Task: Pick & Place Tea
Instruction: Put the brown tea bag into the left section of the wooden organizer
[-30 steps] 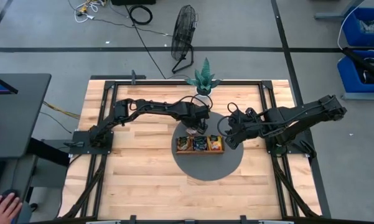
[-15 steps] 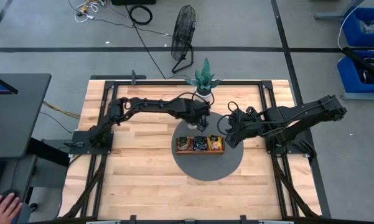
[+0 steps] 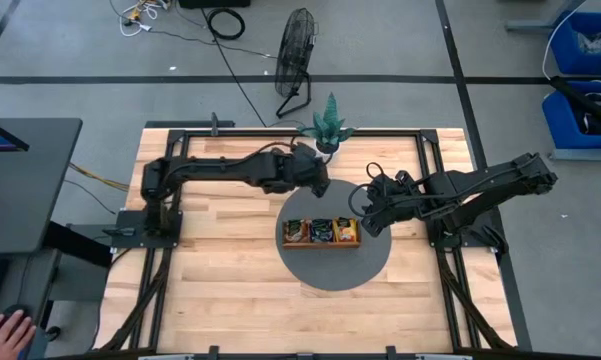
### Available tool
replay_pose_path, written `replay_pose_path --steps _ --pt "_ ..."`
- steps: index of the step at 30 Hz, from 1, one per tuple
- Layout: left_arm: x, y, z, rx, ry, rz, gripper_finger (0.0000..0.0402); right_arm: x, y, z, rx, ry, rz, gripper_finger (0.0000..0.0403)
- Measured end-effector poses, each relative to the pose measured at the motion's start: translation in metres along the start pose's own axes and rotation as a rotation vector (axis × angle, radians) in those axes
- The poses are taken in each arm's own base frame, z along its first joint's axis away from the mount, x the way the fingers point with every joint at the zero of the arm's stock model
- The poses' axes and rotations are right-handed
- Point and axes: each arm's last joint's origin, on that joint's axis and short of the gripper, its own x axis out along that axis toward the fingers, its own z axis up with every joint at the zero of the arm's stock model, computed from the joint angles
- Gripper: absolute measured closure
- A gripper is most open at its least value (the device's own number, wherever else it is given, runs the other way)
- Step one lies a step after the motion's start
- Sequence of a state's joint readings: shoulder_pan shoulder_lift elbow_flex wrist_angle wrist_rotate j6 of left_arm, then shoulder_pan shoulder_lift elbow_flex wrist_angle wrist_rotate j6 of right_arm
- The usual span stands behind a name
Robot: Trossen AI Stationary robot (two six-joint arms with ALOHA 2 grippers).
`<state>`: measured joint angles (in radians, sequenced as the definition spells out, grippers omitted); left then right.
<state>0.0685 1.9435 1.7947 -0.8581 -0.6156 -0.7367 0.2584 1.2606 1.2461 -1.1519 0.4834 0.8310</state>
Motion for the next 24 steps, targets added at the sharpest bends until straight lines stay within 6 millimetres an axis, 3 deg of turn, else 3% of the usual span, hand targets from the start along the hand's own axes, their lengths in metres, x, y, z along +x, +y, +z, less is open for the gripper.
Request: replay_pose_path --steps 6,14,19,24 --pt "-0.044 -0.007 -0.009 -0.066 -0.105 0.023 0.0399 0.0 0.0 0.0 -0.001 -0.013 -0.012 0.0149" --pt "-0.094 -0.026 -0.053 -0.196 -0.258 0.064 0.0399 0.0 -0.001 0.001 -0.001 -0.022 -0.022 0.0149" --pt "-0.111 -0.042 -0.082 -0.283 -0.394 0.054 0.0399 0.002 -0.003 0.004 0.009 -0.028 -0.034 0.0149" --pt "-0.112 -0.057 -0.107 -0.311 -0.459 0.038 0.0399 0.002 0.001 0.006 -0.045 -0.013 0.036 0.0149"
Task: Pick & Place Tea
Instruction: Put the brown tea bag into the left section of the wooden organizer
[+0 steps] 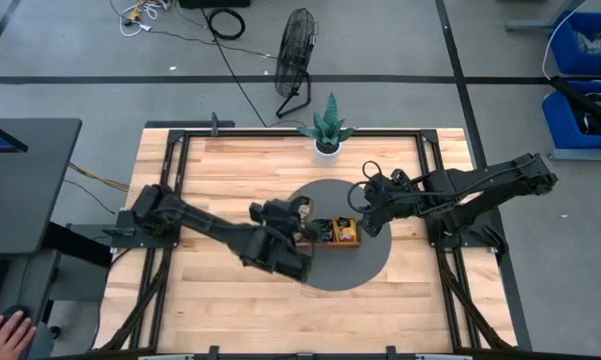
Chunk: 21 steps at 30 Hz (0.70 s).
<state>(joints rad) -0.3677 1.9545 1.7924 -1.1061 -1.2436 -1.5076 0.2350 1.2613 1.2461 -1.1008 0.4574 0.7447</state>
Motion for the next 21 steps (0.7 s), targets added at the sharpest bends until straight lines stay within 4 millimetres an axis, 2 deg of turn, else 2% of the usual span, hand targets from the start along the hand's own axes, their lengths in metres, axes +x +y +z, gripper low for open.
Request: replay_pose_path --steps 5,11,17,21 --pt "-0.008 -0.005 -0.028 -0.007 -0.039 -0.016 0.0399 -0.002 0.007 -0.001 -0.06 0.018 0.084 0.0149" --pt "-0.017 -0.003 -0.064 -0.043 -0.121 -0.035 0.04 -0.004 0.01 -0.004 -0.062 0.03 0.106 0.0149" --pt "-0.014 -0.004 -0.106 -0.051 -0.141 -0.042 0.04 -0.004 0.01 -0.003 -0.051 0.017 0.104 0.0149" --pt "-0.01 -0.002 -0.127 -0.075 -0.084 -0.014 0.04 -0.004 0.01 -0.003 -0.05 0.009 0.097 0.0149"
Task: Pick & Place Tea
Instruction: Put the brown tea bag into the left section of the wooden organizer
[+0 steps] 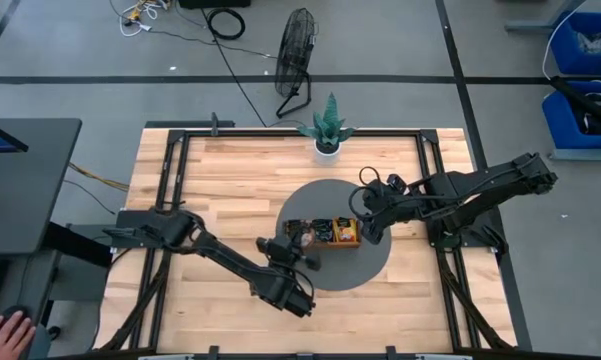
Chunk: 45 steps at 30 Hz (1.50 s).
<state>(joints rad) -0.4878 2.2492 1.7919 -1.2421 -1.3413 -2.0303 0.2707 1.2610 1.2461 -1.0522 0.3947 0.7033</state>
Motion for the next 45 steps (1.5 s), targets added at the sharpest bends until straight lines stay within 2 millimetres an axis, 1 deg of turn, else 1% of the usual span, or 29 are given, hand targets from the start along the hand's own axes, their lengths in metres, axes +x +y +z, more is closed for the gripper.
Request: replay_pose_path --steps 2,8,11,13,15,25,35,40,42,45 --pt "0.0 0.001 -0.004 0.01 0.023 0.015 0.04 0.002 0.0 -0.001 0.003 -0.003 -0.005 0.0149" --pt "0.002 0.004 -0.004 0.058 0.048 0.042 0.04 0.008 -0.001 -0.007 0.009 0.022 -0.023 0.0149" --pt "0.009 0.006 -0.017 0.064 0.043 0.06 0.04 0.009 -0.001 -0.007 0.009 0.024 -0.014 0.0149" --pt "0.014 0.008 -0.03 0.06 0.057 0.076 0.04 0.009 0.0 -0.006 0.011 0.023 -0.002 0.0149" --pt "0.017 0.008 -0.034 0.067 0.058 0.084 0.04 0.009 0.0 -0.006 0.012 0.025 0.005 0.0149" --pt "0.023 0.014 -0.03 0.146 0.045 0.119 0.0399 0.009 0.001 -0.007 0.012 0.043 0.027 0.0149" --pt "0.036 0.015 -0.05 0.129 0.064 0.149 0.0399 0.009 0.001 -0.006 0.008 0.045 0.035 0.0149" --pt "0.038 0.015 -0.049 0.125 0.089 0.169 0.0398 0.009 0.001 -0.007 0.004 0.049 0.039 0.0149" --pt "0.039 0.016 -0.05 0.14 0.1 0.177 0.0392 0.009 0.002 -0.007 0.003 0.053 0.046 0.0149" --pt "0.039 0.016 -0.05 0.155 0.105 0.18 0.0371 0.009 0.002 -0.006 -0.002 0.052 0.052 0.0149"
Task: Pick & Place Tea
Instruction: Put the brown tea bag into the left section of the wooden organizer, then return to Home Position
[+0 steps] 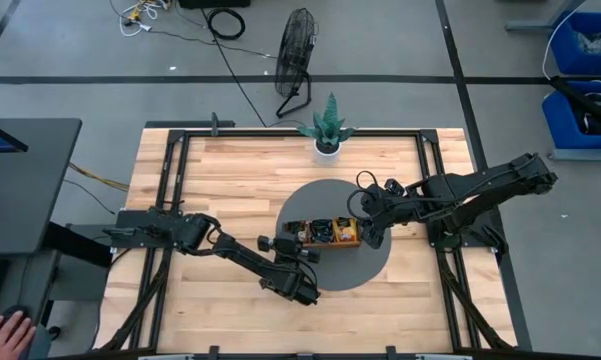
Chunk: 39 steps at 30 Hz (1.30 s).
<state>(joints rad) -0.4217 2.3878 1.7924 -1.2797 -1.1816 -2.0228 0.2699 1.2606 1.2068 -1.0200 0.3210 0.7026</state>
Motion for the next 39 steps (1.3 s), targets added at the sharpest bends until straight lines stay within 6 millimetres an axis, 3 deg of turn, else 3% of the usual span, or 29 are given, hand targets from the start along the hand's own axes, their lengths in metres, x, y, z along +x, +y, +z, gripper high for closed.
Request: replay_pose_path --steps 13,24,28,32,39 --pt "-0.003 0.002 0.003 0.006 0.021 0.016 0.0237 0.0 0.001 0.001 -0.001 -0.008 0.007 0.0149" --pt "-0.023 0.007 0.029 0.028 0.028 -0.011 0.0122 0.0 0.001 0.001 -0.002 -0.008 0.008 0.0149" --pt "-0.037 0.013 0.051 0.037 -0.018 -0.051 0.01 0.0 0.001 0.001 -0.006 -0.006 0.008 0.0149" --pt "-0.05 0.02 0.082 0.115 -0.07 -0.087 0.0104 0.001 0.0 0.002 -0.004 -0.008 0.005 0.0149" --pt "-0.043 0.027 0.129 0.105 -0.124 -0.078 0.0121 0.003 -0.007 0.009 0.019 -0.029 -0.004 0.0149"
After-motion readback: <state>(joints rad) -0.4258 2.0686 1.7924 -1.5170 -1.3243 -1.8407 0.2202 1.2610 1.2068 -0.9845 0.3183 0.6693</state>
